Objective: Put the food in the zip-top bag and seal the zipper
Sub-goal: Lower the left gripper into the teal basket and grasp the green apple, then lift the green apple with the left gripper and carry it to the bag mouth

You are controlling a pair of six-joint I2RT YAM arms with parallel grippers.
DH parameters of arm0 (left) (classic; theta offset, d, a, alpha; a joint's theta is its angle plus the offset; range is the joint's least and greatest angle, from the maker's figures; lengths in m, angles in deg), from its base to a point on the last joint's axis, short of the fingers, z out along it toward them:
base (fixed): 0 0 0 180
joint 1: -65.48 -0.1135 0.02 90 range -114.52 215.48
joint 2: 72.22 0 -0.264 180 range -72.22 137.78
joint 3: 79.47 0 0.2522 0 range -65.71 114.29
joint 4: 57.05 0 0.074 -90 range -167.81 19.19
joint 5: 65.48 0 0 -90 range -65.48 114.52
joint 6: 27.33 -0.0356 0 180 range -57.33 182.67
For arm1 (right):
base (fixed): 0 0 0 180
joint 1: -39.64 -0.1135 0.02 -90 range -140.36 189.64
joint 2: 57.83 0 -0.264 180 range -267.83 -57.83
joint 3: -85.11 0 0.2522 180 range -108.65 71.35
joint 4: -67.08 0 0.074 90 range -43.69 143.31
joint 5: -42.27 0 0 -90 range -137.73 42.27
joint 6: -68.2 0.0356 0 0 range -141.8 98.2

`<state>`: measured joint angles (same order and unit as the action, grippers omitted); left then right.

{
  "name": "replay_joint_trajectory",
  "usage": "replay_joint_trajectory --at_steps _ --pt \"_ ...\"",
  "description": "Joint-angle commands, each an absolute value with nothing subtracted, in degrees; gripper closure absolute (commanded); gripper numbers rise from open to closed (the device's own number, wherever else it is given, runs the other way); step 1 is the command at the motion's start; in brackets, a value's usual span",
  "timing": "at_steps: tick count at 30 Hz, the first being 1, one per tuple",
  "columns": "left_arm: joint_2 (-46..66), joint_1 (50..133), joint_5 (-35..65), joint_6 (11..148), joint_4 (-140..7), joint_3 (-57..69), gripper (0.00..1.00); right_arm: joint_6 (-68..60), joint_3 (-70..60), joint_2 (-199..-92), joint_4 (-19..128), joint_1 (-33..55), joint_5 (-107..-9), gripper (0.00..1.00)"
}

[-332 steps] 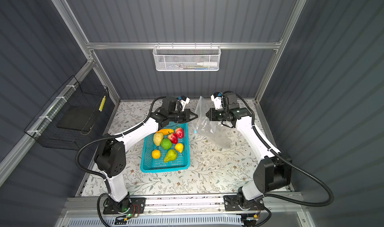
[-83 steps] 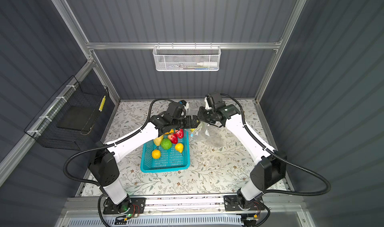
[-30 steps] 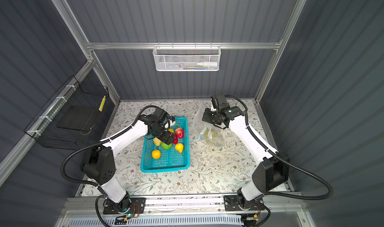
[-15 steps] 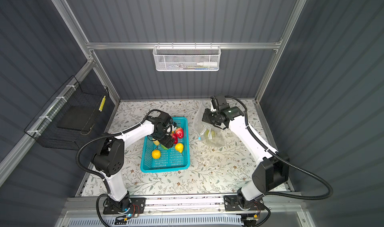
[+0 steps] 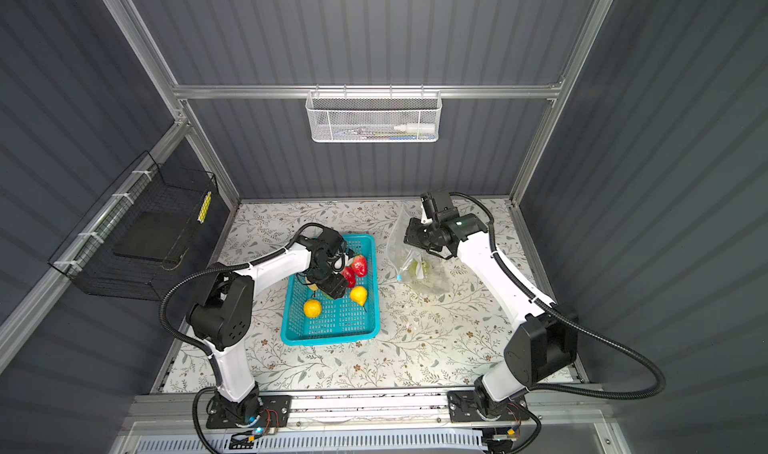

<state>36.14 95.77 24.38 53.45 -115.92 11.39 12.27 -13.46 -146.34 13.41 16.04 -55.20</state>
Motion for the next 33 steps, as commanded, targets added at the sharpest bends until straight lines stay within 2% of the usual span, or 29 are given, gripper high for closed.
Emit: replay_joint_trajectory --at_steps 1,3,7,15,22,28,33 --pt "36.5 96.0 23.6 53.5 -115.8 10.8 0.33 12.5 -12.8 -145.3 13.6 16.3 -55.2 1.0" --pt "36.3 96.0 23.3 53.6 -115.6 10.8 0.4 12.5 -12.9 -145.3 13.6 16.3 -55.3 1.0" --pt "35.5 96.1 23.1 53.8 -115.6 10.9 0.44 12.6 -13.0 -145.3 13.7 16.4 -55.4 1.0" --pt "29.9 96.2 20.7 55.3 -117.9 13.0 0.45 12.4 -12.9 -144.8 13.7 16.4 -55.0 1.0" --pt "23.3 96.2 14.3 58.5 -117.7 21.3 0.45 12.6 -13.0 -144.8 14.1 16.4 -55.6 1.0" --pt "16.8 96.1 6.5 68.0 -104.7 22.7 0.47 13.2 -12.5 -145.0 15.5 16.5 -58.4 1.0" --pt "12.0 96.2 -0.3 84.5 -80.2 14.2 0.49 14.0 -12.1 -145.2 16.2 16.4 -59.9 1.0"
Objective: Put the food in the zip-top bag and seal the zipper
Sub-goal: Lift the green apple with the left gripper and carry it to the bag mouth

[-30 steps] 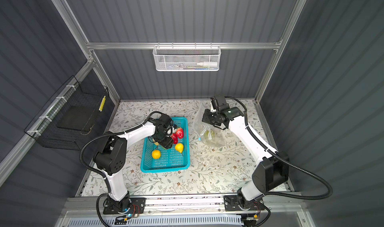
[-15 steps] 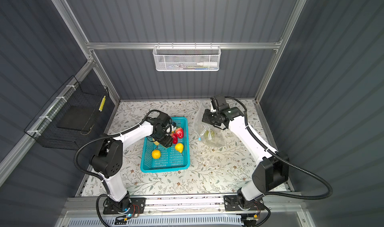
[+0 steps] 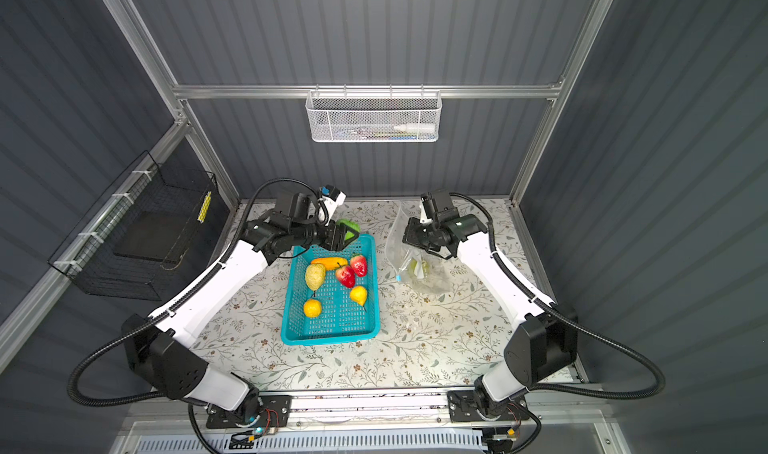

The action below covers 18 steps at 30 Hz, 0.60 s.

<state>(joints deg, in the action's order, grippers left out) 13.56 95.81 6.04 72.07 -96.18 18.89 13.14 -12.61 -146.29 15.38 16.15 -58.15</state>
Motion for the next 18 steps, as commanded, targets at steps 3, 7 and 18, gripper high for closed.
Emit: replay_joint_trajectory --at_steps 3,7,18 --pt "12.1 97.0 -2.1 93.9 -66.6 10.1 0.49 14.2 -12.1 -145.1 16.5 16.4 -60.3 1.0" --pt "14.1 100.4 0.0 97.8 -59.4 9.7 0.49 14.5 -12.2 -144.8 16.7 16.4 -60.6 1.0" --pt "20.0 106.6 8.6 108.8 -44.9 5.4 0.5 17.6 -11.6 -143.5 20.0 16.4 -63.3 1.0"
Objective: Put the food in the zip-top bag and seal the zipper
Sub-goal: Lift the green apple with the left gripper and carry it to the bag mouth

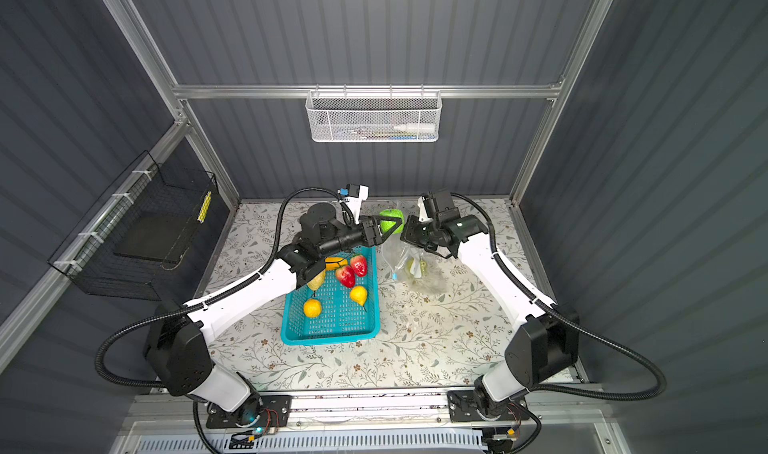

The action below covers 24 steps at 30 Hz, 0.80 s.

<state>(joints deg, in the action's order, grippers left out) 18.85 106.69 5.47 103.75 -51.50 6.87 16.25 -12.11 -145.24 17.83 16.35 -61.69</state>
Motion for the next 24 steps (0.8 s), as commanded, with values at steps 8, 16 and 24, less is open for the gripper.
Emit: replay_joint_trajectory --at_steps 8,16,24 --pt "20.8 107.0 11.0 110.6 -44.7 3.1 0.5 21.1 -9.8 -141.1 23.9 16.9 -65.3 1.0" --pt "21.4 107.4 10.2 110.0 -49.1 3.4 0.5 21.6 -9.3 -140.2 24.6 17.1 -65.6 1.0" --pt "22.3 107.8 8.7 104.6 -62.9 7.0 0.49 21.1 -9.0 -140.2 24.4 17.0 -64.9 1.0"
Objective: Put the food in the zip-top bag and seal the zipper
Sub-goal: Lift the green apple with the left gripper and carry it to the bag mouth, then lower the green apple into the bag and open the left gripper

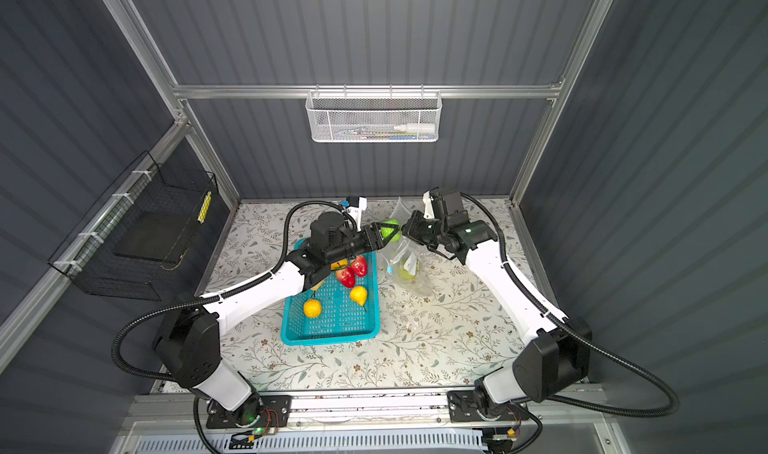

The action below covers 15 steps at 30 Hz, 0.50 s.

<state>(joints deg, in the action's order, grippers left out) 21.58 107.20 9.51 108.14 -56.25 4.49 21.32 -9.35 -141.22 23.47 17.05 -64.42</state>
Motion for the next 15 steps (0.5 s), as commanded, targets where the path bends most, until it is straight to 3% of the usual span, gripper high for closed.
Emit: replay_joint_trajectory --at_steps 1,15 --pt "22.3 107.9 9.1 103.9 -64.6 7.3 0.49 21.1 -9.0 -140.2 24.3 17.0 -64.8 1.0" --pt "29.6 111.0 15.1 93.7 -88.3 21.8 0.39 19.4 -10.2 -142.0 22.7 16.5 -65.8 1.0"
